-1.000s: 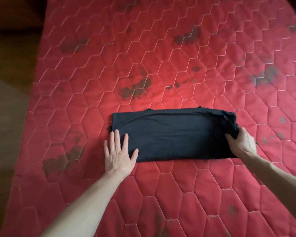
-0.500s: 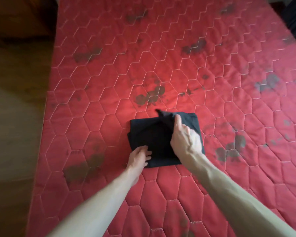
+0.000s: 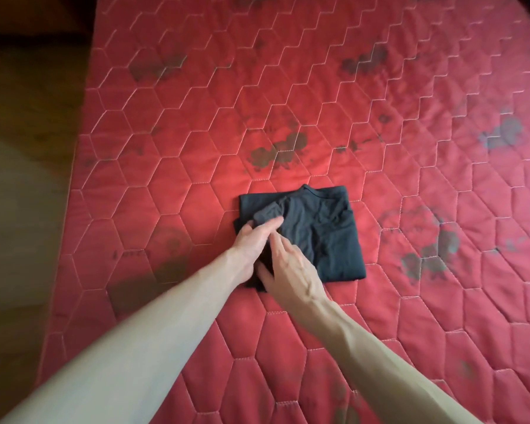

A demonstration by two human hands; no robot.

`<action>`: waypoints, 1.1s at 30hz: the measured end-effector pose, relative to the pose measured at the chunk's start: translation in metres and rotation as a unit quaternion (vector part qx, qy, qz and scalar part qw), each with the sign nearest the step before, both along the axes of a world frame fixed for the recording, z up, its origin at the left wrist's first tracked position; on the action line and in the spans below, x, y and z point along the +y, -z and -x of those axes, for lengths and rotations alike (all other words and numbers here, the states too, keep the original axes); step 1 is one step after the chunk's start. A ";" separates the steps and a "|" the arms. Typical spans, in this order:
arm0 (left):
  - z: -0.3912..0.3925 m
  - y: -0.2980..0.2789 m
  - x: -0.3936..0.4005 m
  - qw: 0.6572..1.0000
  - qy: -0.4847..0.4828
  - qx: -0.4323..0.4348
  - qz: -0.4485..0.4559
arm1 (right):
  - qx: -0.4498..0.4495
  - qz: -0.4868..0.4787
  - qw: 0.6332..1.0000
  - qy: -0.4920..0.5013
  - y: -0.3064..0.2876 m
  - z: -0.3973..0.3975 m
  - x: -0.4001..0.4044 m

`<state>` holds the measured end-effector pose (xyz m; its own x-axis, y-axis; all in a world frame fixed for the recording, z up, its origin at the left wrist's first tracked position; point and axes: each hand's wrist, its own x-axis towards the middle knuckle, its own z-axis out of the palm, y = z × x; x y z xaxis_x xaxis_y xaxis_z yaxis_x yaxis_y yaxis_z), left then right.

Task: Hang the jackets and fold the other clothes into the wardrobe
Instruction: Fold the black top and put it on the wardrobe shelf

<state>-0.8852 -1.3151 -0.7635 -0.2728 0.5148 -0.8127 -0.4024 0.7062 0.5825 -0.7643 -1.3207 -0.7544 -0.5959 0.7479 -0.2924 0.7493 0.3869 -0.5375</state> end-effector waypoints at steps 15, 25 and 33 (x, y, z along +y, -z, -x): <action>0.006 0.021 -0.007 0.984 -0.083 0.156 -0.030 | -0.150 -0.069 0.986 0.029 0.048 -0.108 0.042; 0.057 -0.007 0.054 0.994 0.008 -0.039 0.105 | -0.195 -0.056 0.979 -0.011 0.053 -0.108 0.039; 0.067 0.007 0.059 0.955 -0.132 0.265 0.009 | -0.157 -0.094 0.983 0.012 0.045 -0.107 0.042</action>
